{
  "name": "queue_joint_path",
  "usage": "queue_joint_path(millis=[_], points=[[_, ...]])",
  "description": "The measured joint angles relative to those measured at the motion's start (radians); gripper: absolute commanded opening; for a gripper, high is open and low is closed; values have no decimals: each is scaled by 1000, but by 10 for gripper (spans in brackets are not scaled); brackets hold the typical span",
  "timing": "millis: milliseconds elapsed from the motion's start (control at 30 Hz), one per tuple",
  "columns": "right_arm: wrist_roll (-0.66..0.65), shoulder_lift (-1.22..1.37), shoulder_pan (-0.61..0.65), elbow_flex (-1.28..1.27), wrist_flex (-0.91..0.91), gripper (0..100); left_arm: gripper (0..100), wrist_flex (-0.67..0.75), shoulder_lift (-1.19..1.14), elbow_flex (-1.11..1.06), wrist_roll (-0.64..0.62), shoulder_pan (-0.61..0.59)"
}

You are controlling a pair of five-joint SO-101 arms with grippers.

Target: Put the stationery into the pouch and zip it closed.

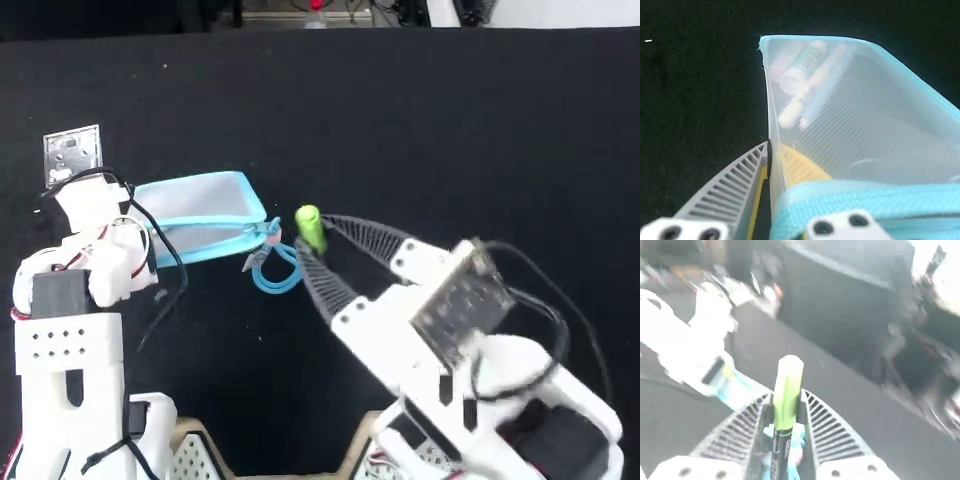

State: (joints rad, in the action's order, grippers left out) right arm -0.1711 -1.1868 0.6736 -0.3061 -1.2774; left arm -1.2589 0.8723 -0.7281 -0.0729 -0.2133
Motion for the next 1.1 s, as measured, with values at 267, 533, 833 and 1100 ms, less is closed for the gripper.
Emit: queue_joint_path(millis=[267,533,833,1100], points=[[43,-48,164,-219,362,11,30,0,0,0,0,0],[44,-114,178,-559,830,11,30,0,0,0,0,0],[44,-141,180,-891,1188,11,30,0,0,0,0,0],[46,-141,115,-1063,1327,12,30,0,0,0,0,0]])
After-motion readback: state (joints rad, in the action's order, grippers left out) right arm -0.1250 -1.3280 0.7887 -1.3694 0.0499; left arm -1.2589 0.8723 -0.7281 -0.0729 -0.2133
